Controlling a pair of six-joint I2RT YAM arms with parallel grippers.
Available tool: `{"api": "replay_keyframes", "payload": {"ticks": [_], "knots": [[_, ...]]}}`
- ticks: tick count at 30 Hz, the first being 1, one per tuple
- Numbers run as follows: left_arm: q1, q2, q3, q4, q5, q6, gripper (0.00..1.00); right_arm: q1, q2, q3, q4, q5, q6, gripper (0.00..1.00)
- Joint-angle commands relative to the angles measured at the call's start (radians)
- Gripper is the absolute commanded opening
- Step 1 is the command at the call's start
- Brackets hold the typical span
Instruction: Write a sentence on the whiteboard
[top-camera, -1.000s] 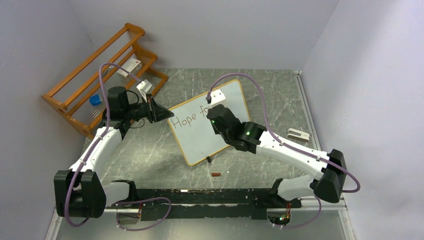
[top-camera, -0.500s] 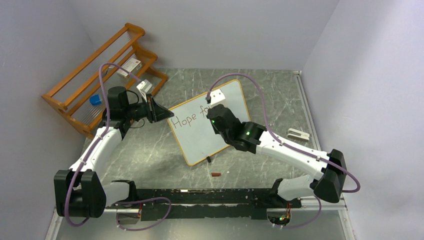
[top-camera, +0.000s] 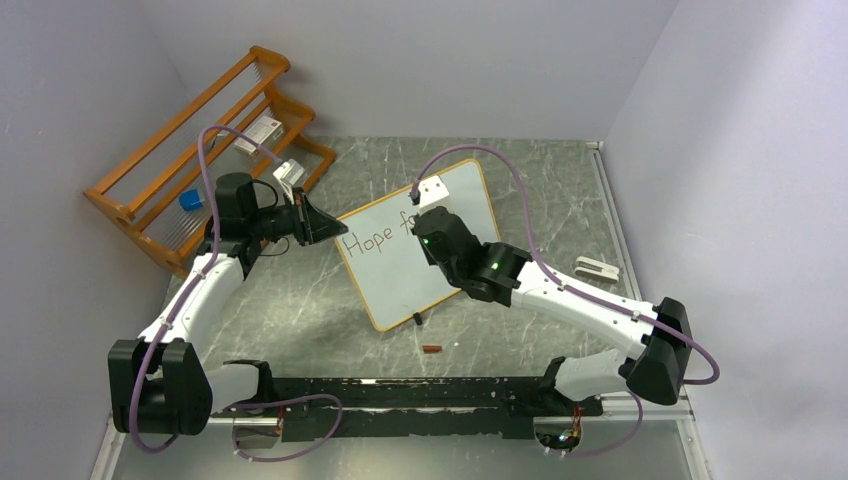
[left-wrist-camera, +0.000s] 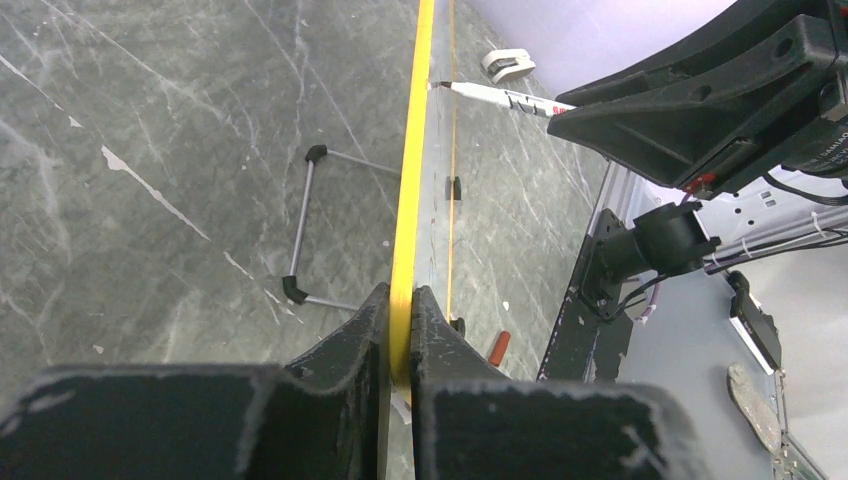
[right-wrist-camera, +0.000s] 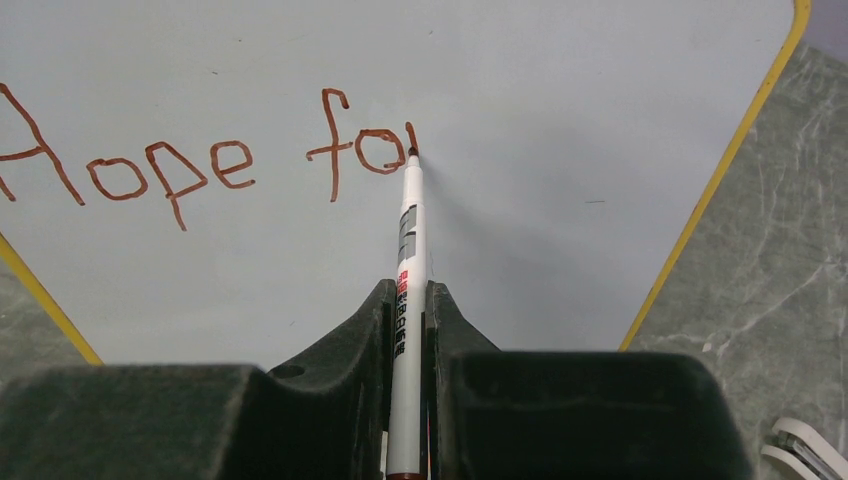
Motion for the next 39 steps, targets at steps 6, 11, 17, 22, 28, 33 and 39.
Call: {"api": "replay_keyframes", "payload": {"ticks": [6,11,17,22,28,33,39], "knots": [[-0.018,0.03,-0.017,-0.092,-0.042,0.069,0.05,-0.009,0.016,0.032,0.051,0.032,-0.023,0.0],[-0.018,0.031,-0.017,-0.093,-0.044,0.07,0.05,-0.013,0.017,0.036,0.054,0.038,-0.028,0.0],[-0.018,0.03,-0.017,-0.093,-0.043,0.07,0.05,-0.02,0.018,0.034,0.04,0.046,-0.019,0.0],[-0.018,0.03,-0.017,-0.093,-0.043,0.069,0.05,-0.028,0.01,0.027,0.028,0.05,-0.013,0.0],[-0.018,0.03,-0.016,-0.093,-0.044,0.07,0.05,-0.031,0.001,0.024,0.021,0.044,-0.006,0.0],[-0.018,0.029,-0.016,-0.096,-0.048,0.071,0.05,-0.031,-0.034,0.017,0.024,0.017,-0.007,0.0],[-0.018,0.028,-0.016,-0.098,-0.052,0.072,0.05,-0.034,-0.072,0.012,0.007,0.013,-0.013,0.0]]}}
